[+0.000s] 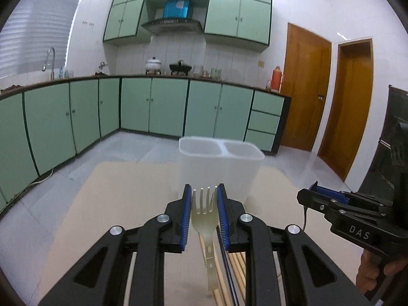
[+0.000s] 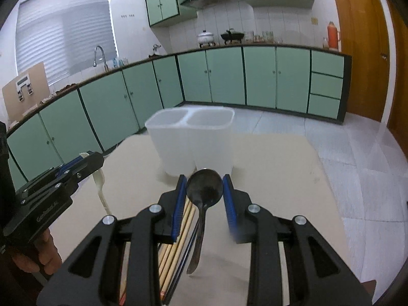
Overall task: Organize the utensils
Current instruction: 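Grasp the fork with the left tool while the right tool grasps the spoon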
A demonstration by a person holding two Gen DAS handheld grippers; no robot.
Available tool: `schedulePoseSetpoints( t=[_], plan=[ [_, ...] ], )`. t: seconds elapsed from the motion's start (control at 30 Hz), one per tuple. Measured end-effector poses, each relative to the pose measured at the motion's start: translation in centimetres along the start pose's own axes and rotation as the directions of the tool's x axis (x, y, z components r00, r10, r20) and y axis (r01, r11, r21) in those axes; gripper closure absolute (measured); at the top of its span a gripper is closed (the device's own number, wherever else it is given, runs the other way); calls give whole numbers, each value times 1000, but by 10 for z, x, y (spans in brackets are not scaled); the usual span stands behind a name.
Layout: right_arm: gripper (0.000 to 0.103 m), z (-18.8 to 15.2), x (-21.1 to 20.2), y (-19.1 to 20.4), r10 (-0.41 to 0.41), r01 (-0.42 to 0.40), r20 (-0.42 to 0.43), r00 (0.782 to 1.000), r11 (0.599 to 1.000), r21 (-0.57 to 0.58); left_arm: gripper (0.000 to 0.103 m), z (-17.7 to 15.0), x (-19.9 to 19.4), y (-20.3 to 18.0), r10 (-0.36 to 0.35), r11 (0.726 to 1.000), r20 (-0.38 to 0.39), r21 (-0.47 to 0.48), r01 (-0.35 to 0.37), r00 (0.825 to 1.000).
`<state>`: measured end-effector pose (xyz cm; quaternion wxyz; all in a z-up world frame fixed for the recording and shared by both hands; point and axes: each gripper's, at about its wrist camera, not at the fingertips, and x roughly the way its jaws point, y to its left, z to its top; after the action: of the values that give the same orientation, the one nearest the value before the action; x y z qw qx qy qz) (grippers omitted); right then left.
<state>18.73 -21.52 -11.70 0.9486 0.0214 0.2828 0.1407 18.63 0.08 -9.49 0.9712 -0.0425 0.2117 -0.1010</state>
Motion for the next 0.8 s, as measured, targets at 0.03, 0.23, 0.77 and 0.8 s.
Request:
schedulePoseSetpoints(
  t=[0.03,0.23,0.77,0.8],
  plan=[
    [76,3,-2,-2,-1,1,8,1000,1000,-1,83,3,0,0,0,1000,8,-1,0,1000],
    [76,28,-8,-12,4,-3,58,998,1000,-9,83,22,-10,0,2,1000,59,-6,-1,998],
    [76,146,15,-33,19,-15,272,962,1000,-16,83,137,18,-7,-27,999,304,28,19,952],
    [76,152,21,-34,17,-14,276,961,1000,-15,83,141,28,-7,-28,999,305,30,20,952]
  ],
)
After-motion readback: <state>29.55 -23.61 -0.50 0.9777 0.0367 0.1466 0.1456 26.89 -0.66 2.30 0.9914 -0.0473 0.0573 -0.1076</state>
